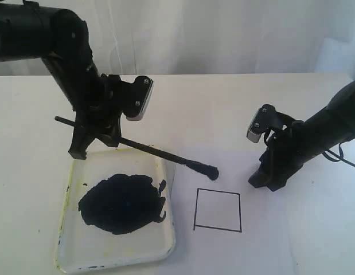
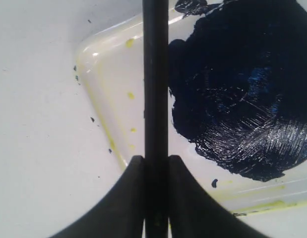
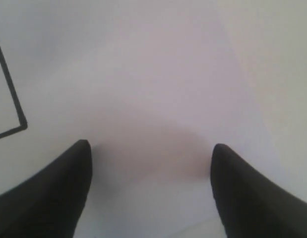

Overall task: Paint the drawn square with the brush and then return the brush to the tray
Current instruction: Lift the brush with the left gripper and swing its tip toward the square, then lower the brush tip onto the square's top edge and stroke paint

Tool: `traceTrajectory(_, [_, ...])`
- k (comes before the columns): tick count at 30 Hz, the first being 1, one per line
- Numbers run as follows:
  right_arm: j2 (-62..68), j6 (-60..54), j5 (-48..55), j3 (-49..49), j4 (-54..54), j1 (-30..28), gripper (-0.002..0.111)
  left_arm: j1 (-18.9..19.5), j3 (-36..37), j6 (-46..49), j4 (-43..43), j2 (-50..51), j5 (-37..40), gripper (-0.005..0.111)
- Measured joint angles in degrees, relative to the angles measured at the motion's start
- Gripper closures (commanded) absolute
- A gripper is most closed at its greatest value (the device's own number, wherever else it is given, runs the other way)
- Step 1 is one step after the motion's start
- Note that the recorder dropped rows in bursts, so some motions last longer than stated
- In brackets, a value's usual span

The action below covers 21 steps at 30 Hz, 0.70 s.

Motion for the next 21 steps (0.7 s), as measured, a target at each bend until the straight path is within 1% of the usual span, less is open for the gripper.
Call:
traceTrajectory(2, [0.3,-0.1,0.0,-0.1,0.5,0.0,0.044,-0.3,-2.1,-0.2,-0.2,0.2,3.7,0.107])
traceTrajectory(4, [0.4,-0.2,-0.1,-0.2,0.6,0.0,0.044,-0.5,-2.2,0.0,-0.4,1.0,4.6,0.107])
traceTrajectory(8, [0.4,-0.2,-0.5,-0.2,0.7,0.0,0.044,-1.8,-2.2,0.0,-0.5,1.8,4.8,0.107])
traceTrajectory(14, [0.4,-0.2,-0.6,-0.2,0.7,0.0,0.044,-4.3,-2.2,-0.1,1.7,3.5,4.0,0.107])
traceTrajectory(21, [0.4,-0.2,-0.6,-0.2,0.7,0.0,0.044,-4.6,-5.6,-3.3,3.0,4.6,4.4,0.107])
